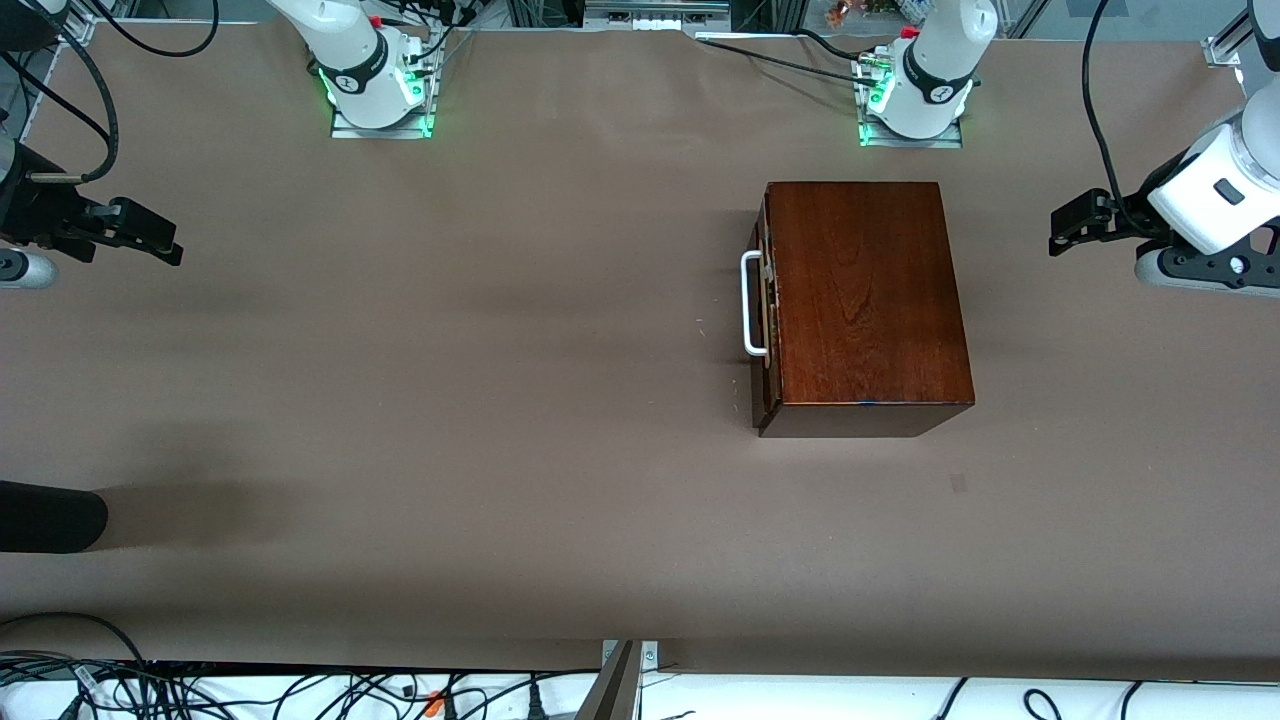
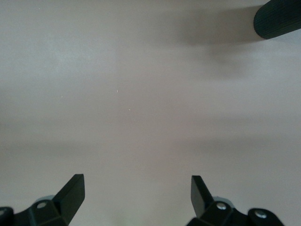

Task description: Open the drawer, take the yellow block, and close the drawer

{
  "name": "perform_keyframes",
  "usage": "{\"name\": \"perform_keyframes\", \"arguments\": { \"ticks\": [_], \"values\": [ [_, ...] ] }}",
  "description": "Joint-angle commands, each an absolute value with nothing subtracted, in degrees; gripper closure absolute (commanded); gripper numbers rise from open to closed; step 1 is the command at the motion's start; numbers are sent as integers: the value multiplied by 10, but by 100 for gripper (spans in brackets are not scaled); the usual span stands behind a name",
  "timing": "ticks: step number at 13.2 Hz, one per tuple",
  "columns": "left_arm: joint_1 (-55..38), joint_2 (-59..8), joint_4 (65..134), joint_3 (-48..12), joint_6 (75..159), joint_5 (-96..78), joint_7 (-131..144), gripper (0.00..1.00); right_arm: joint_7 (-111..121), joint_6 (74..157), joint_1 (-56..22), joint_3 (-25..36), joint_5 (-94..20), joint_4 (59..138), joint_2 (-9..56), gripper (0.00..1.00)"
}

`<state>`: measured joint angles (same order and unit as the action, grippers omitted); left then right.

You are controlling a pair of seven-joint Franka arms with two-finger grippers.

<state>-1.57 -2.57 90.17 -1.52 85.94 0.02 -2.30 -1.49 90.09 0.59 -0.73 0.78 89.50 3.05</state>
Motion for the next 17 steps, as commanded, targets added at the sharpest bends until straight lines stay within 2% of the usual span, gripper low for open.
{"name": "perform_keyframes", "arguments": {
  "ticks": [1, 13, 15, 17],
  "values": [
    [-15, -32, 886, -17, 845, 5, -18, 0, -10, 901, 12, -13, 8, 901, 21, 0],
    [-21, -30, 888, -18, 805, 4, -11, 0, -10, 900, 12, -13, 8, 901, 21, 0],
    [-29, -39, 889, -48, 783, -2, -11, 0, -10, 900, 12, -13, 8, 901, 21, 0],
    [-30, -67, 884, -105, 791, -4, 1, 0, -10, 900, 12, -13, 8, 901, 21, 0]
  ]
}}
